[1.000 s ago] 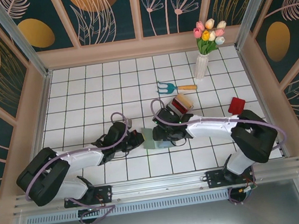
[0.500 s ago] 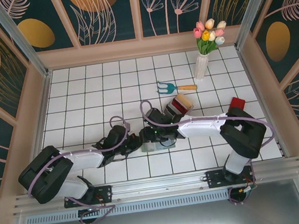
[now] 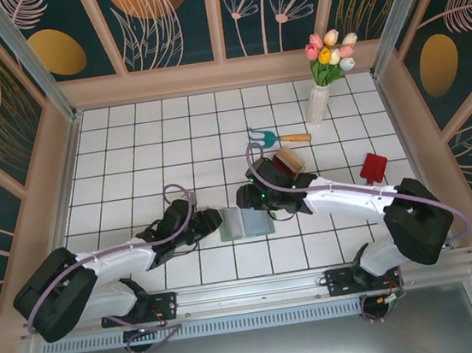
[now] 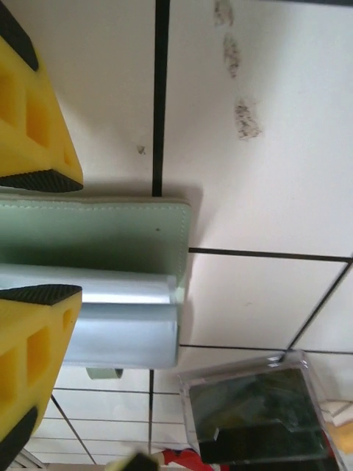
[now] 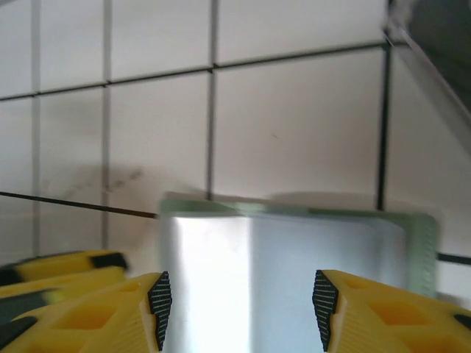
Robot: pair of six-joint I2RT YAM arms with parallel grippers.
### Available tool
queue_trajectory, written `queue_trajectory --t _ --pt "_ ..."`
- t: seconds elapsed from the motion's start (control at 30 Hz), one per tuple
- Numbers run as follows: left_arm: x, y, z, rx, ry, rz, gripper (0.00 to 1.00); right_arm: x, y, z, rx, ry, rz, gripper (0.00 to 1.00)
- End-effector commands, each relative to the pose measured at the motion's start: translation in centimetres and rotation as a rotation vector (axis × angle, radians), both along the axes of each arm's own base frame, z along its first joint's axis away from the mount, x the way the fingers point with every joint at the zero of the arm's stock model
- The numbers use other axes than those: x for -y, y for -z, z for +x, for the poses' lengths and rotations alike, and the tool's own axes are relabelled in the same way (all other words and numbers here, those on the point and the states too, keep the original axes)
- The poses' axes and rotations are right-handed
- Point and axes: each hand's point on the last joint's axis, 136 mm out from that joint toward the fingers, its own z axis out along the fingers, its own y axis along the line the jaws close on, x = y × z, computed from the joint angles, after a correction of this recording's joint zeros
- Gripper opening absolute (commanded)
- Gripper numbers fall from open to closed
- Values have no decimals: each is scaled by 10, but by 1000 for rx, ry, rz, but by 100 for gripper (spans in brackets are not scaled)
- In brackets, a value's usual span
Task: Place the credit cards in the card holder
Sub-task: Flip over the card slot on the card holder.
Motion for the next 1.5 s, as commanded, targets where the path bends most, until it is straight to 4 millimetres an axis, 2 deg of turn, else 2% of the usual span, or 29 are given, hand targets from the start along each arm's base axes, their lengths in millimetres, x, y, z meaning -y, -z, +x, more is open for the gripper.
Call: queue_trajectory --t 0.0,0.13,0.3,0.5,0.63,0.73,0.9,1.03,1.13,1.23,1.27,1.33,1.4,1.47 --pt "-11 4 -2 12 -19 48 41 8 22 -13 -72 3 -39 57" --pt "-3 4 -2 9 13 40 39 7 40 -22 -110 0 -70 56" --pt "3 17 -5 -29 45 46 33 6 57 -27 -147 -3 -117 56" --pt "13 27 -8 -62 84 28 24 -3 63 -28 -159 -20 -167 57" --pt "15 30 -9 -69 97 30 16 -37 51 -30 -146 -113 -36 57" --pt "16 32 -9 -73 100 28 12 -53 37 -26 -122 -139 33 56" --pt "16 31 -10 -71 98 22 8 -71 10 -21 -81 -177 130 56" --pt "17 31 -9 -69 98 20 8 -84 -1 -20 -77 -203 183 55" --pt "16 32 -9 -72 98 21 8 -70 -9 -11 -22 -147 119 54" --pt "15 32 -9 -70 91 23 8 -37 -6 -3 5 -63 -8 55" --pt "15 32 -9 -69 91 24 8 -21 -1 -1 7 -17 -74 56" --pt "14 32 -10 -69 94 26 7 5 9 -5 -7 29 -158 57" --pt "15 31 -10 -65 93 21 7 14 18 -12 -47 33 -151 58" --pt "15 30 -10 -63 96 17 6 15 25 -19 -80 24 -137 58"
